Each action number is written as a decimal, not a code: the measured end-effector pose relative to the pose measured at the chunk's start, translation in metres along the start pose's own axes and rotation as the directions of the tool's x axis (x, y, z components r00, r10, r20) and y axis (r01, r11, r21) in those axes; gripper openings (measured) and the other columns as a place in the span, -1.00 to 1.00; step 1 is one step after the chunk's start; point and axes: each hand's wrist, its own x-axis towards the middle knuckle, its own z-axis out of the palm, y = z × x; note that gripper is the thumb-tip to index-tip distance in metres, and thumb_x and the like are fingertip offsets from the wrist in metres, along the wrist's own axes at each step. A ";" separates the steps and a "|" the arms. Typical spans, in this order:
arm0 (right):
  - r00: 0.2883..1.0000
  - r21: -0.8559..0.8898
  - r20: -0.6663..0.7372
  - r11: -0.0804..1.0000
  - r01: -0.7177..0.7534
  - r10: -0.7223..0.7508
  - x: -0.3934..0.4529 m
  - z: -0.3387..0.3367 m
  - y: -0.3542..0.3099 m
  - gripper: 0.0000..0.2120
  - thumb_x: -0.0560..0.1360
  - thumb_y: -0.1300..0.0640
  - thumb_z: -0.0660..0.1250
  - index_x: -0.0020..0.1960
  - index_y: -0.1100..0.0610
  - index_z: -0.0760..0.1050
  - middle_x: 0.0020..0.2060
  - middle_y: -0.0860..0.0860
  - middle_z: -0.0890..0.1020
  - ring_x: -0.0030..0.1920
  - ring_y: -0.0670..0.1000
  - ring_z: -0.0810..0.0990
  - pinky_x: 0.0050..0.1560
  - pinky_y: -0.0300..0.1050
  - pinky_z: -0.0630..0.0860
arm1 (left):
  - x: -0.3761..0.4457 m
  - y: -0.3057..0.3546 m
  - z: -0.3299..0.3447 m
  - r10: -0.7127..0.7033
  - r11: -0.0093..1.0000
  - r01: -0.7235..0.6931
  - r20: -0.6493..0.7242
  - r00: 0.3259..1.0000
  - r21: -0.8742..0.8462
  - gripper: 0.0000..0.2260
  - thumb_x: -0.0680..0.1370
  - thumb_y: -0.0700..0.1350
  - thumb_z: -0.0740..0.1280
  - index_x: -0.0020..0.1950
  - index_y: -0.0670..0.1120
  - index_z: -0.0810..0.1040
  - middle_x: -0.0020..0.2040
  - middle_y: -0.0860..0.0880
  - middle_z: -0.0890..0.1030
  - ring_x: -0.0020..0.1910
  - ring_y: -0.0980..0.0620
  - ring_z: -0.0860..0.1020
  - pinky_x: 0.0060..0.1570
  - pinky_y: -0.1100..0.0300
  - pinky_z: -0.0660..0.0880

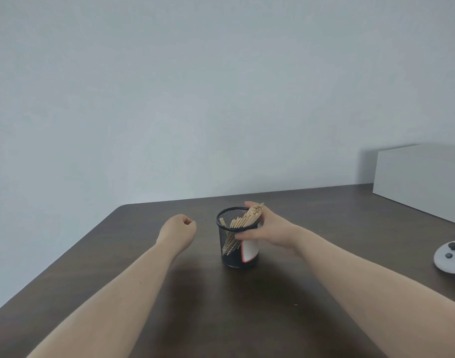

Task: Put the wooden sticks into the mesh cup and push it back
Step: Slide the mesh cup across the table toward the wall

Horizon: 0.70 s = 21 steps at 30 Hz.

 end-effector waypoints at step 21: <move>0.831 -0.155 -0.555 0.985 -0.080 -0.020 0.054 0.002 0.023 -0.14 0.17 -0.11 0.62 0.33 0.16 0.35 0.12 -0.08 0.51 0.23 -0.02 0.50 0.11 -0.23 0.42 | 0.025 -0.001 0.065 0.125 0.992 -0.126 -0.035 0.991 -0.016 -0.84 0.55 0.01 0.25 -0.02 -0.02 0.57 -0.13 0.08 0.57 -0.04 0.00 0.55 0.00 0.14 0.50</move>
